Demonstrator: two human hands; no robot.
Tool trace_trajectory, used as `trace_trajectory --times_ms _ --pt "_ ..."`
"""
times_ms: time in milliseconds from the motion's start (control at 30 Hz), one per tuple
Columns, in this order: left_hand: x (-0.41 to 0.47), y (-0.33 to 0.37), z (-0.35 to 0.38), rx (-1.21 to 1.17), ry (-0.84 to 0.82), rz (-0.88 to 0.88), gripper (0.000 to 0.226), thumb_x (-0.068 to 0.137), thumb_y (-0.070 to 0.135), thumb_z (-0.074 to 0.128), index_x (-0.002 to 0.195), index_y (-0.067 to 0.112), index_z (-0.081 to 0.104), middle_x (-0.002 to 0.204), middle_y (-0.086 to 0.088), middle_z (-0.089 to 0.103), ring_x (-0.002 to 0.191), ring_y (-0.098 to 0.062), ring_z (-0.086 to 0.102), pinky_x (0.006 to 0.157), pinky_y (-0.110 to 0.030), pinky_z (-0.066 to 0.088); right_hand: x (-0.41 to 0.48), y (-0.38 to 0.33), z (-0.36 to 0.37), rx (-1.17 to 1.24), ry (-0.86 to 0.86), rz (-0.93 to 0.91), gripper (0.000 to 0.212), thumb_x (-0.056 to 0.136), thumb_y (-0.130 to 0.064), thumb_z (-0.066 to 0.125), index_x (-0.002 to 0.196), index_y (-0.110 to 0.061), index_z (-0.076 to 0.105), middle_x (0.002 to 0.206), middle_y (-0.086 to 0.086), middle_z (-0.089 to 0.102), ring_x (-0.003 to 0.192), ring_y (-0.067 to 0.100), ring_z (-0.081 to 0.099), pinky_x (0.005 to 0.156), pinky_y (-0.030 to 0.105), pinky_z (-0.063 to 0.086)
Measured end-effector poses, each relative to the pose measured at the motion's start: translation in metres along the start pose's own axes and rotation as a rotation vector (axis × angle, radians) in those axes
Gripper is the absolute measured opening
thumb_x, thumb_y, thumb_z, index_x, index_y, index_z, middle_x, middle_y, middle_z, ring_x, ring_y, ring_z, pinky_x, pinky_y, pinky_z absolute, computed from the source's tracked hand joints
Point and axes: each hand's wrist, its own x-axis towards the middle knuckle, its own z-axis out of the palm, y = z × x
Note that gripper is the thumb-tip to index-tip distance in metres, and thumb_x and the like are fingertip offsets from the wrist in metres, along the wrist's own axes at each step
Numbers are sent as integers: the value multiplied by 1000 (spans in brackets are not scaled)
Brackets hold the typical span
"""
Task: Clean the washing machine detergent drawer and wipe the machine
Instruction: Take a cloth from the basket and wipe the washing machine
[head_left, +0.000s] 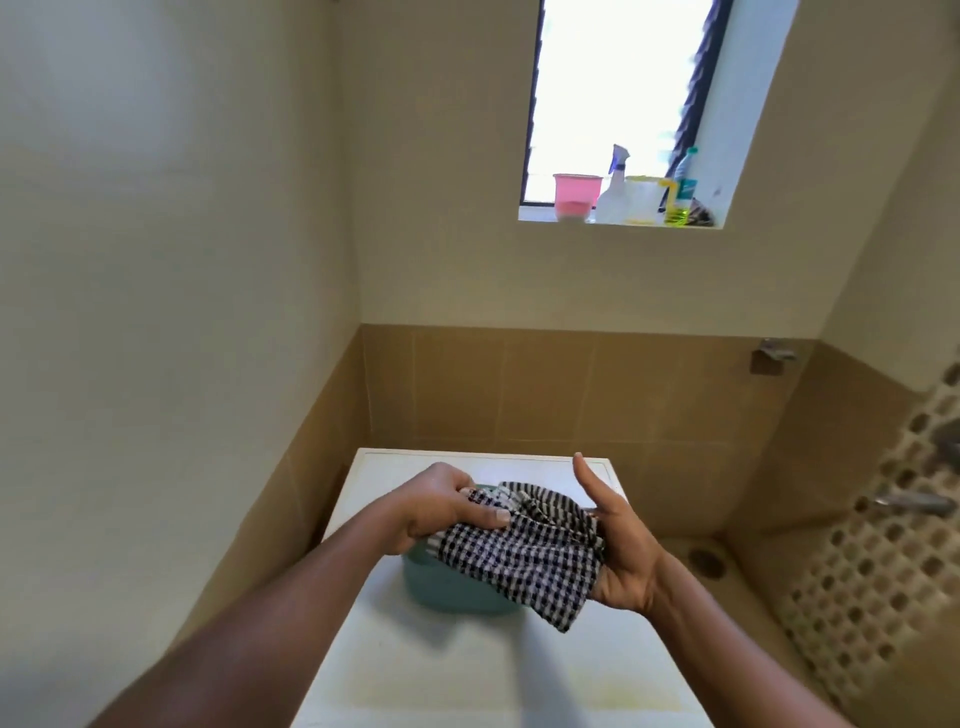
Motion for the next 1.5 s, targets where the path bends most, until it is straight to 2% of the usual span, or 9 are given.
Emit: trace_trajectory --times_ms 233,333,500,700,900,1000,1133,1233,1500 --pt "49 1 -48 -131 -55 9 38 79 3 81 113 1 64 109 -18 74 101 -29 73 80 -34 61 44 -45 -27 -579 341 31 37 79 19 63 116 13 61 119 28 67 106 39 68 90 47 58" --pt "71 0 -61 -154 -27 106 30 78 -16 70 102 1 69 96 -13 77 94 -27 74 74 -30 60 65 -64 -25 -999 513 -193 29 73 15 70 100 2 71 99 16 75 93 27 71 90 54 56" --pt "94 2 -43 -454 267 273 38 86 -14 63 116 9 64 110 -7 69 108 -33 63 89 -45 57 82 -70 -22 -1603 620 -906 40 75 7 77 96 -28 79 107 -6 71 108 9 63 92 22 50" --pt "85 -2 -32 -1115 -98 0 32 96 5 38 105 -6 67 93 -23 74 85 -31 66 81 -42 52 82 -43 -47 -1775 538 -1017 33 83 -13 73 115 -22 75 130 7 62 129 25 53 106 35 45" --pt "91 -15 -37 -1146 -134 -102 58 96 47 57 120 -5 64 116 -28 70 103 -42 65 87 -53 53 100 -7 -55 -898 1070 -594 78 84 -14 77 149 -19 33 153 3 40 133 25 49 104 43 48" --pt "98 -23 -36 -1030 -95 -106 52 81 5 67 131 -6 56 121 -28 68 104 -40 65 90 -52 55 108 -5 -59 17 757 -247 32 98 0 50 130 4 51 124 27 64 109 38 65 85 48 59" --pt "110 -36 -40 -1033 -111 -139 38 87 -8 52 125 -8 54 105 -28 69 91 -36 67 80 -44 56 119 -3 -66 445 615 -171 43 97 -14 41 131 10 47 114 32 65 104 41 63 86 51 55" --pt "121 -50 -48 -838 -59 -175 29 91 -3 54 120 -6 58 106 -27 71 89 -36 69 73 -42 57 132 -4 -67 238 599 -26 50 97 -37 53 119 6 59 112 26 69 96 36 69 74 48 60" --pt "162 -101 -33 207 282 -154 53 84 3 65 134 12 50 124 -11 63 105 -26 62 78 -33 57 180 9 -93 -977 962 190 51 83 6 55 131 -12 55 127 8 63 114 25 59 94 39 55"
